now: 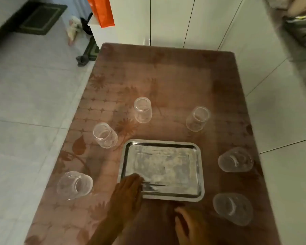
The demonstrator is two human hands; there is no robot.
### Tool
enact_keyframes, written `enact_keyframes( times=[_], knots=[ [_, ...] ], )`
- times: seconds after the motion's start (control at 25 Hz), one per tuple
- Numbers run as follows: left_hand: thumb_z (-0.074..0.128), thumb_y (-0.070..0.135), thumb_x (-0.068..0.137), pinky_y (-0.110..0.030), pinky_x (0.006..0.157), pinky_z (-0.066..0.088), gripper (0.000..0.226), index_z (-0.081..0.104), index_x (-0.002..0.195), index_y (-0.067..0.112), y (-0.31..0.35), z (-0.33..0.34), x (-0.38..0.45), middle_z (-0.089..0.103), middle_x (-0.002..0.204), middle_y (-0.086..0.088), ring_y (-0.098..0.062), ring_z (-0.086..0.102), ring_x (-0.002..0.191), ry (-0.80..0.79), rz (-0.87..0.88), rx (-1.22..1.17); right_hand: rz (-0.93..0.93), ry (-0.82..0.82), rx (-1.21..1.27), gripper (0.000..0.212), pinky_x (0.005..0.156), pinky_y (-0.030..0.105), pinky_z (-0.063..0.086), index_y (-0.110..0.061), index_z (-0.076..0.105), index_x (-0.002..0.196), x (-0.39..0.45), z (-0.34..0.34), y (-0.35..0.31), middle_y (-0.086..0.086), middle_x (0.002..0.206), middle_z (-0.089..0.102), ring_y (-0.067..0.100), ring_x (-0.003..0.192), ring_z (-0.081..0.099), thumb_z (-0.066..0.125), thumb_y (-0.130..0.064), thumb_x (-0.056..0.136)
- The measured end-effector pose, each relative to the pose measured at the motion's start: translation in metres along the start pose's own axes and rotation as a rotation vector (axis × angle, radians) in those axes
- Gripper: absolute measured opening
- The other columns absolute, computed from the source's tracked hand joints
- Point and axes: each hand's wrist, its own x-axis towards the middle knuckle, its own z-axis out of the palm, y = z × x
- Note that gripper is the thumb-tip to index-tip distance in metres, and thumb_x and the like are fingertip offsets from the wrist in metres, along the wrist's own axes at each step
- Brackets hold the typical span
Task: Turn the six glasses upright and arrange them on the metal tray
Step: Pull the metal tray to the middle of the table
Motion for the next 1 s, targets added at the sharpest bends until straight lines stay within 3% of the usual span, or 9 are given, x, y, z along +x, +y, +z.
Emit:
enact_keyframes(
  times=[0.04, 0.16, 0.24, 0.4, 0.48, 0.56, 0.72, 0.88, 1.0],
  knots=[
    [0.047, 0.033, 0.089, -0.042, 0.088, 0.056, 0.038, 0.069, 0.116, 0.016, 0.0, 0.013, 0.012, 0.068, 0.123, -0.007, -0.024, 0.064, 0.113, -0.045, 0.084, 0.028, -0.053, 0.186, -0.006, 0.045, 0.087, 0.032, 0.049, -0.008, 0.079, 0.099, 0.008, 0.017, 0.003, 0.015, 0.109, 0.074, 0.032, 0.099, 0.072, 0.049, -0.041, 0.091],
    [0.049, 0.037, 0.088, -0.046, 0.092, 0.055, 0.041, 0.066, 0.12, 0.019, -0.011, 0.053, 0.04, 0.064, 0.132, -0.008, -0.029, 0.062, 0.119, -0.04, 0.231, 0.13, -0.132, 0.423, -0.054, 0.057, 0.085, 0.047, 0.055, -0.009, 0.08, 0.099, 0.05, 0.061, 0.021, 0.011, 0.114, 0.074, 0.035, 0.098, 0.071, 0.032, -0.04, 0.1],
    [0.05, 0.039, 0.086, -0.044, 0.093, 0.053, 0.041, 0.066, 0.12, 0.023, -0.021, 0.071, 0.036, 0.063, 0.134, -0.004, -0.025, 0.061, 0.12, -0.026, 0.278, 0.133, -0.23, 0.568, -0.124, 0.056, 0.084, 0.045, 0.051, -0.012, 0.082, 0.089, 0.071, 0.086, 0.04, 0.009, 0.106, 0.076, 0.034, 0.089, 0.074, 0.034, -0.039, 0.1],
    [0.038, 0.043, 0.094, -0.034, 0.098, 0.037, 0.044, 0.072, 0.115, 0.026, -0.036, 0.088, 0.036, 0.064, 0.133, 0.0, -0.016, 0.051, 0.122, 0.19, 0.37, 0.177, -0.327, 0.794, -0.317, 0.045, 0.08, 0.04, 0.043, -0.02, 0.082, 0.071, 0.085, 0.109, 0.055, 0.003, 0.092, 0.079, 0.025, 0.076, 0.076, 0.044, -0.032, 0.093],
    [0.029, 0.046, 0.096, -0.03, 0.094, 0.036, 0.052, 0.075, 0.111, 0.026, -0.036, 0.092, 0.038, 0.067, 0.128, 0.001, -0.014, 0.052, 0.118, 0.283, 0.397, 0.185, -0.321, 0.829, -0.321, 0.049, 0.079, 0.039, 0.043, -0.022, 0.082, 0.074, 0.087, 0.117, 0.057, 0.0, 0.095, 0.079, 0.024, 0.081, 0.076, 0.039, -0.034, 0.095],
    [0.029, 0.045, 0.096, -0.028, 0.092, 0.04, 0.051, 0.076, 0.108, 0.028, -0.034, 0.095, 0.036, 0.07, 0.124, 0.002, -0.014, 0.061, 0.112, 0.351, 0.419, 0.22, -0.344, 0.882, -0.277, 0.036, 0.079, 0.039, 0.042, -0.022, 0.081, 0.08, 0.083, 0.121, 0.054, -0.001, 0.1, 0.078, 0.025, 0.087, 0.074, 0.048, -0.034, 0.087],
    [0.038, 0.039, 0.09, -0.036, 0.089, 0.053, 0.042, 0.071, 0.112, 0.025, -0.031, 0.089, 0.032, 0.069, 0.125, 0.001, -0.02, 0.068, 0.108, 0.266, 0.415, 0.242, -0.352, 0.76, -0.122, 0.031, 0.084, 0.04, 0.046, -0.023, 0.075, 0.099, 0.073, 0.117, 0.057, -0.006, 0.115, 0.071, 0.021, 0.103, 0.065, 0.049, -0.036, 0.087],
    [0.023, 0.043, 0.091, -0.033, 0.095, 0.046, 0.054, 0.064, 0.121, 0.026, -0.026, 0.083, 0.017, 0.063, 0.132, 0.003, -0.017, 0.06, 0.116, 0.249, 0.422, 0.26, -0.349, 0.641, -0.063, 0.025, 0.084, 0.034, 0.042, -0.026, 0.068, 0.102, 0.056, 0.114, 0.053, -0.012, 0.113, 0.065, 0.014, 0.103, 0.056, 0.046, -0.037, 0.095],
    [0.016, 0.045, 0.09, -0.034, 0.092, 0.047, 0.059, 0.062, 0.12, 0.025, -0.028, 0.083, 0.015, 0.064, 0.125, 0.003, -0.018, 0.059, 0.11, 0.218, 0.441, 0.257, -0.386, 0.592, -0.044, 0.021, 0.087, 0.038, 0.043, -0.016, 0.071, 0.104, 0.049, 0.107, 0.05, -0.003, 0.109, 0.069, 0.02, 0.103, 0.058, 0.054, -0.026, 0.096]
  ],
)
